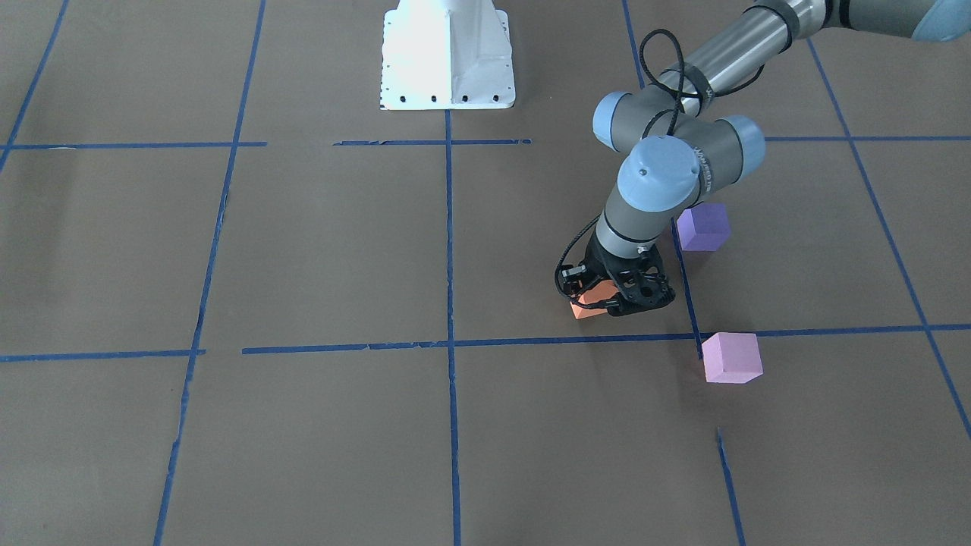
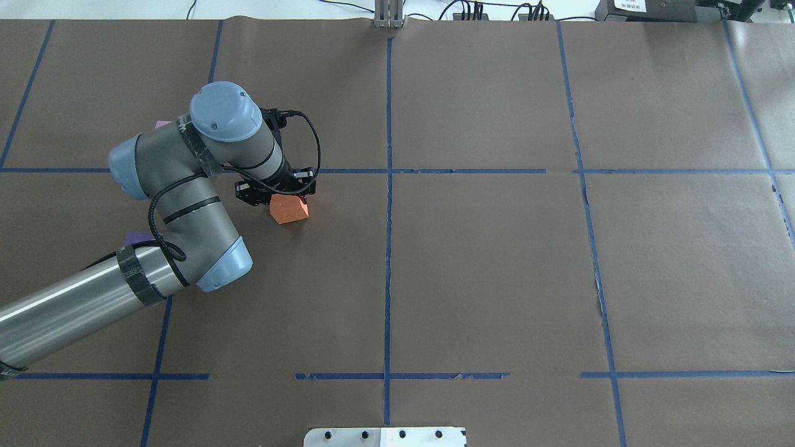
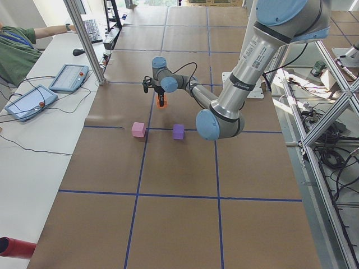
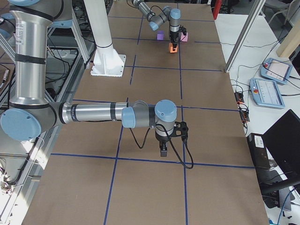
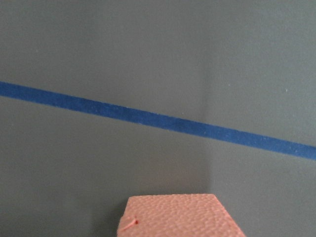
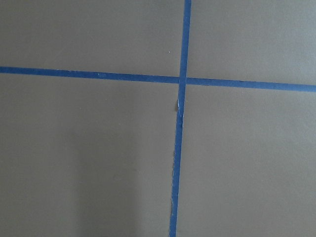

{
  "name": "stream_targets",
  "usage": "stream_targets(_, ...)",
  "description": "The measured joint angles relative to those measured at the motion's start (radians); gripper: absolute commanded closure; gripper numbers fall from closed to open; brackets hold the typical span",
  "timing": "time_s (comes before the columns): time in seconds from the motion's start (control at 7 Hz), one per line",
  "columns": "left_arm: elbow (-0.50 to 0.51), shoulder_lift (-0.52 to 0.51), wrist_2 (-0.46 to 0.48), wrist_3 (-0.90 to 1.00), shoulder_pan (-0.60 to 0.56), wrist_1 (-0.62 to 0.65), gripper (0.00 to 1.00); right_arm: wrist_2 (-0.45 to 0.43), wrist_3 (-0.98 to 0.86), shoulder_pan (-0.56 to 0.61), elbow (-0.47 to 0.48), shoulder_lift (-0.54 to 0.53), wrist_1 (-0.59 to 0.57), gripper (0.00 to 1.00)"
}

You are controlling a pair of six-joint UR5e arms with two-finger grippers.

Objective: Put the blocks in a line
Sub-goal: 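Carry the orange cube between the pink and purple cubes and lower it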

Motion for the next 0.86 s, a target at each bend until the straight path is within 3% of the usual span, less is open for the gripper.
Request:
stream_targets(0.57, -0.036, 0.258, -0.059, 0.328, -0.133, -0.136, 0.97, 0.0, 0.0, 0.0, 0.0, 0.0, 0.0, 0.0)
stream_targets(0.71, -0.036, 0.292, -0.074, 0.345, -0.136, -0.184, 0.67, 0.0, 0.0, 0.0, 0.0, 0.0, 0.0, 0.0)
stream_targets(0.86, -0.035, 0.303, -0.082, 0.348, -0.134, -0.204, 0.01, 0.0, 0.0, 0.0, 0.0, 0.0, 0.0, 0.0)
